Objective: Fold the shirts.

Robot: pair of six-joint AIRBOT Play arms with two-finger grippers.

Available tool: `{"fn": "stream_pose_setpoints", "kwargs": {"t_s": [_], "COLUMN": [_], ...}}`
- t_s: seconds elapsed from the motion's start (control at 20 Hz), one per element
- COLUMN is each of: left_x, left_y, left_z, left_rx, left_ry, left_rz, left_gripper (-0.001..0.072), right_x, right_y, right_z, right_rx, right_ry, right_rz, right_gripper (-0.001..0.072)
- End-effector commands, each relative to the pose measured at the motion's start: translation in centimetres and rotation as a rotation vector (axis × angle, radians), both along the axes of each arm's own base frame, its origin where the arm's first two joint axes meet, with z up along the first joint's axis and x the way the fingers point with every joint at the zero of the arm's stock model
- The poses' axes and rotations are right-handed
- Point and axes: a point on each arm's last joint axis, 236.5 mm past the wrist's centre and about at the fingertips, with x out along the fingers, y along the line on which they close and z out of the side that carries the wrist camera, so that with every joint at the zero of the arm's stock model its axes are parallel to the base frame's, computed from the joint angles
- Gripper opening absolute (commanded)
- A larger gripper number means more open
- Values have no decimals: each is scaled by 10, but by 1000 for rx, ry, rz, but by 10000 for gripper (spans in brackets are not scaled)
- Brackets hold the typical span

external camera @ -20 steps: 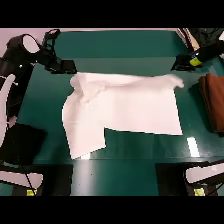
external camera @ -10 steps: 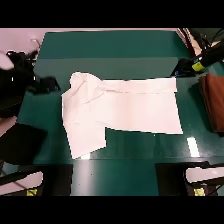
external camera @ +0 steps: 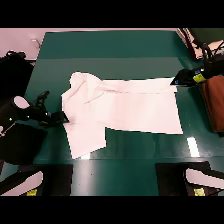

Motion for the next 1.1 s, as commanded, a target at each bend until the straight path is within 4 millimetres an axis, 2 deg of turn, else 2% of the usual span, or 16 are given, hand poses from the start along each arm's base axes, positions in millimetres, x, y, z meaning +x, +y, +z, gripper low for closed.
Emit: {"fn": "stream_pose_setpoints", "kwargs": {"t_s": [0.0, 0.05, 0.15, 0.25, 0.35, 0.45, 0.5, 0.55, 0.7, 0.8, 0.85, 1.05], "left_x": [-4, -1, 6, 12, 16, 22, 25, 28, 33, 33, 33, 35], "left_y": [-21, -23, -27, -29, -31, -33, -33, -32, -32, -32, -32, -31], "left_z": [-10, -8, 0, 13, 27, 40, 44, 47, 52, 52, 52, 52], "left_rx": [-104, -114, -136, -143, -151, -152, -152, -151, -149, -148, -148, -145], "left_ry": [-10, -24, -38, -56, -66, -95, -104, -115, -131, -131, -131, -138], "left_rz": [56, 65, 70, 36, 3, -35, -39, -41, -41, -41, -41, -36], "left_gripper": [669, 638, 335, 27, 28, 29, 28, 28, 28, 28, 28, 28], "right_x": [-4, -4, -8, -19, -42, -79, -103, -125, -180, -191, -190, -160], "right_y": [1, 1, -3, -20, -45, -81, -95, -102, -102, -91, -83, -63], "right_z": [4, 3, 2, -7, -35, -76, -99, -118, -168, -188, -193, -197], "right_rx": [0, -1, -6, -8, 0, -34, -29, 7, 161, 262, 310, 406], "right_ry": [-16, -13, -3, 51, 140, 260, 333, 401, 555, 572, 555, 454], "right_rz": [-3, -2, 6, -22, -102, -204, -265, -325, -511, -608, -627, -667], "right_gripper": [376, 376, 376, 376, 376, 382, 431, 529, 517, 495, 441, 427]}}
